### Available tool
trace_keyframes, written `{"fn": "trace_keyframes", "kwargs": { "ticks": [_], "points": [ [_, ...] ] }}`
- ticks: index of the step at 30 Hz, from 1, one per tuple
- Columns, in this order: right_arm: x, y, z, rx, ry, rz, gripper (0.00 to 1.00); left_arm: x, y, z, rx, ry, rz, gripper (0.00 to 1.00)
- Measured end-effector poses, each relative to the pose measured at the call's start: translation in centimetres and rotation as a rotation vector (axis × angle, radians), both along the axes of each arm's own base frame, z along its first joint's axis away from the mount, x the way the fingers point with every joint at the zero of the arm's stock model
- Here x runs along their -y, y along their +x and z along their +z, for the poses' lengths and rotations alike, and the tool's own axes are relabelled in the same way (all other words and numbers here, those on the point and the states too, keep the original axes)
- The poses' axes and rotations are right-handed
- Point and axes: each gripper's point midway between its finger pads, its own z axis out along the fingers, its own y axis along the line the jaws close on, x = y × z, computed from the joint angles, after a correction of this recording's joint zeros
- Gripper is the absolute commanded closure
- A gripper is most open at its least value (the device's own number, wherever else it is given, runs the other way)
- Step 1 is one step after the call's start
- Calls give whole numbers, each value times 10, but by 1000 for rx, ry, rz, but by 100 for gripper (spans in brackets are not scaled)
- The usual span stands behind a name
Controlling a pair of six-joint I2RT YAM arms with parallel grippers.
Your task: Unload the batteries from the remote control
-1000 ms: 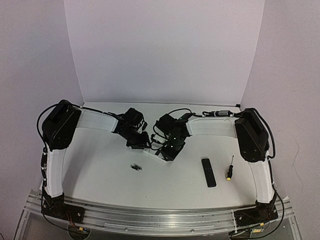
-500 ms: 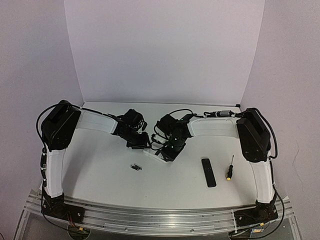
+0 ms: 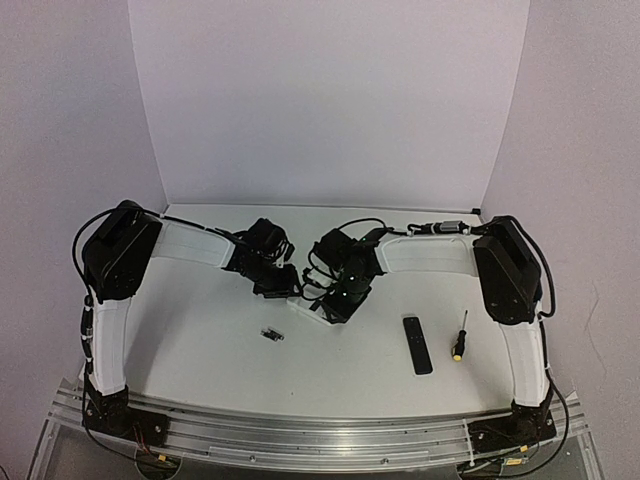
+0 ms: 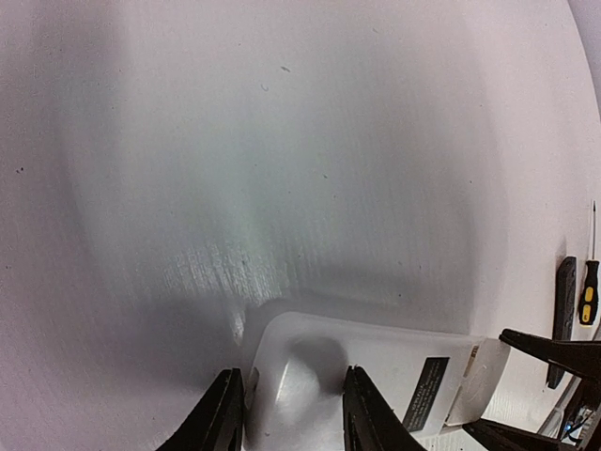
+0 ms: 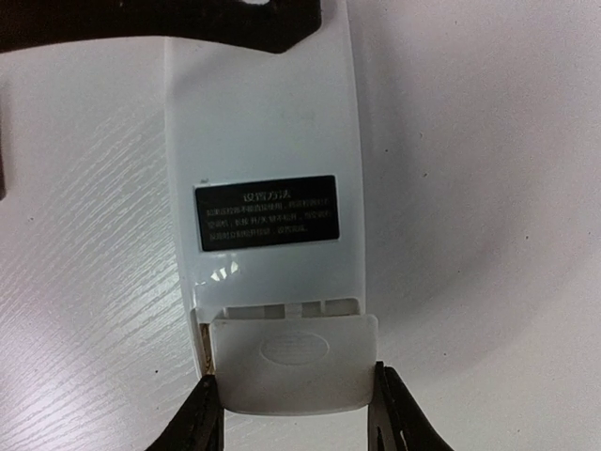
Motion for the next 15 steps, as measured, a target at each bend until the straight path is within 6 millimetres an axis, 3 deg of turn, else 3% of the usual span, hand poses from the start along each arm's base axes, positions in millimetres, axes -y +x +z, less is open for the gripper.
{"fn": "trace_keyframes", "kwargs": {
  "ticks": [15],
  "points": [
    [1,-11,2,-39,13,-13,84,0,-1,0,5,-2,-3,64]
  ]
}}
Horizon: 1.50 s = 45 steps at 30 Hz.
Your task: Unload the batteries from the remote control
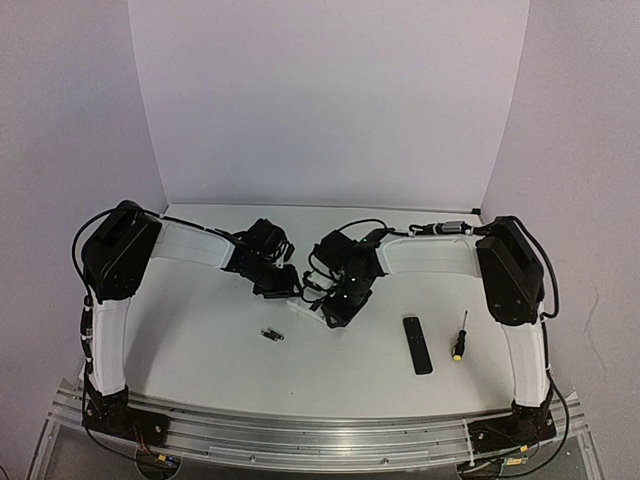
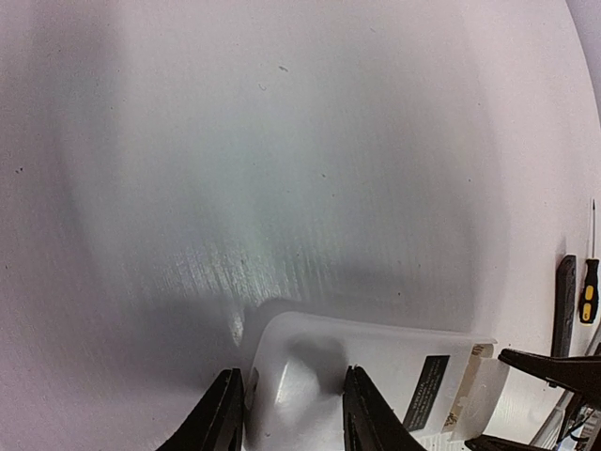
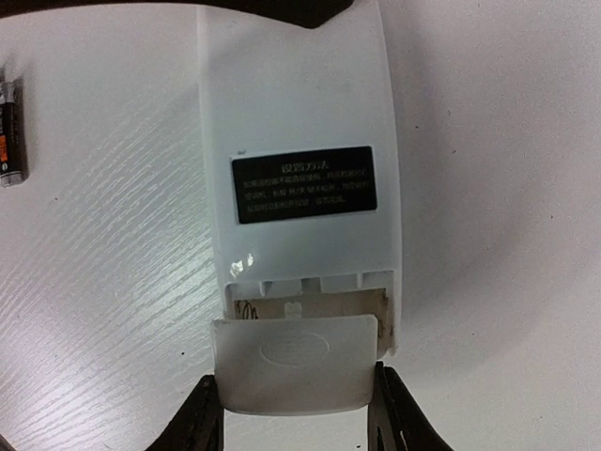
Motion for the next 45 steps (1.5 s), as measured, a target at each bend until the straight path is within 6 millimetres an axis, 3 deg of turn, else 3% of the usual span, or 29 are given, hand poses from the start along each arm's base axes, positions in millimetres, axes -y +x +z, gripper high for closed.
{"fn": "trace_keyframes", "kwargs": {
  "ticks": [22,45],
  "points": [
    [4,9,1,46,-39,-14,83,0,0,0,11,4,-17,64],
    [-2,13,0,37,-38,-31,74,0,0,0,10,4,-18,64]
  ]
}}
